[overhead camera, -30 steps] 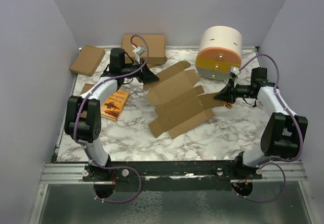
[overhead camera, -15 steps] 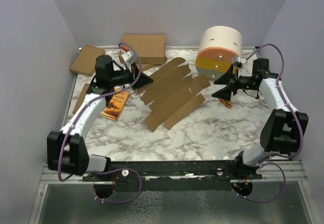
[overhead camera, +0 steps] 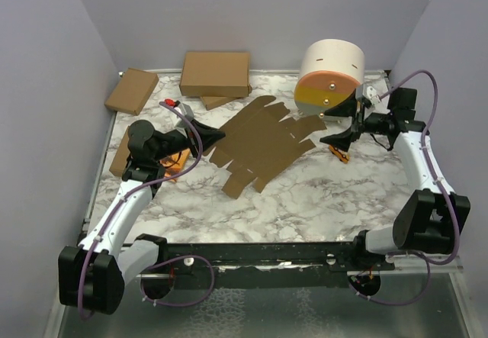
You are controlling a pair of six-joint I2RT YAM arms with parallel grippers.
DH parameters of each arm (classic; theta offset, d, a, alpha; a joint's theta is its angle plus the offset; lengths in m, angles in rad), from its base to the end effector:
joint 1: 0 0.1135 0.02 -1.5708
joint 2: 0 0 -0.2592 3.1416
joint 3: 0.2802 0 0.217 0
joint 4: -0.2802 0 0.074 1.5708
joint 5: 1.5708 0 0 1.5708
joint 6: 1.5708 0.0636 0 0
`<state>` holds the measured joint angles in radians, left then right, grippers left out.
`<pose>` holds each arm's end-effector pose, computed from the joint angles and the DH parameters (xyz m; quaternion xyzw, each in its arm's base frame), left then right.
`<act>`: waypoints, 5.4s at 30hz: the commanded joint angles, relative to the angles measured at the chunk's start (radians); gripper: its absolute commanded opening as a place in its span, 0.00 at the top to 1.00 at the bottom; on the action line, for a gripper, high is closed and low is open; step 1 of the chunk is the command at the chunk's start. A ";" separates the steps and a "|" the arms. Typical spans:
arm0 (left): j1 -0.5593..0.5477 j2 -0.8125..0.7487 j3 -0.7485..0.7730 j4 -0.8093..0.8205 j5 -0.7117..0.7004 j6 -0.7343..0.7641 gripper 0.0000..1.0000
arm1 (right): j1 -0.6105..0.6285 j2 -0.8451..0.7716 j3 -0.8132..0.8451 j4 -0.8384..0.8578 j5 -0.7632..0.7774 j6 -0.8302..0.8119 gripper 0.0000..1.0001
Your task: Fold the paper box
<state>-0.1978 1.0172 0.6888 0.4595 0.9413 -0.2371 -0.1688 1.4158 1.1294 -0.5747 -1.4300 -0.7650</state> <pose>0.1967 -0.0919 0.3381 0.3294 0.5942 -0.4365 0.5899 0.2580 0.0199 0.3053 -0.4257 0.6099 0.4309 0.5110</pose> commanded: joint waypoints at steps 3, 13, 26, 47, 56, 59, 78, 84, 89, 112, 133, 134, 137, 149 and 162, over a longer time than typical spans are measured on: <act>0.001 -0.018 0.002 0.077 0.017 -0.018 1.00 | 0.033 -0.038 -0.094 0.270 0.061 0.138 0.05; 0.000 -0.001 0.002 0.117 0.083 -0.047 1.00 | 0.095 0.066 -0.022 0.274 0.168 0.167 0.27; 0.000 -0.012 0.021 0.041 0.095 -0.002 1.00 | 0.088 0.043 0.153 -0.187 0.144 -0.222 0.22; 0.000 -0.019 0.034 -0.088 0.114 0.087 1.00 | 0.118 0.100 0.124 -0.090 0.204 -0.127 0.99; 0.000 -0.022 0.069 -0.362 0.011 0.320 0.78 | 0.117 0.119 0.180 -0.196 0.218 -0.131 0.99; 0.000 -0.026 0.066 -0.381 -0.017 0.346 0.70 | 0.117 0.123 0.187 -0.204 0.210 -0.132 0.99; 0.000 -0.034 0.070 -0.437 -0.104 0.430 0.63 | 0.117 0.173 0.230 -0.298 0.190 -0.182 0.99; 0.000 -0.038 0.063 -0.444 -0.117 0.460 0.69 | 0.117 0.188 0.243 -0.328 0.174 -0.203 0.99; 0.001 -0.005 0.066 -0.414 -0.071 0.420 0.76 | 0.117 0.192 0.248 -0.347 0.158 -0.219 0.99; 0.012 -0.033 0.048 -0.364 -0.083 0.390 1.00 | 0.091 0.203 0.285 -0.395 0.124 -0.201 0.27; 0.013 -0.089 0.074 -0.396 -0.009 0.266 1.00 | -0.108 0.065 -0.122 0.206 0.297 0.126 0.18; 0.013 -0.088 0.078 -0.394 -0.002 0.253 1.00 | -0.111 0.068 -0.124 0.199 0.295 0.127 0.18; 0.014 -0.064 0.100 -0.391 0.033 0.189 1.00 | -0.113 0.062 -0.137 0.186 0.203 0.151 0.19; 0.023 0.113 0.244 -0.602 0.100 0.023 1.00 | -0.113 0.006 -0.161 0.200 0.061 0.181 0.19; -0.205 0.250 0.402 -1.018 -0.536 0.358 1.00 | -0.113 0.035 -0.181 0.190 -0.026 0.160 0.20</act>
<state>-0.3504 1.2087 1.0443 -0.4011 0.6426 0.0116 -0.2768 1.4418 0.9676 -0.4011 -1.4094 -0.6071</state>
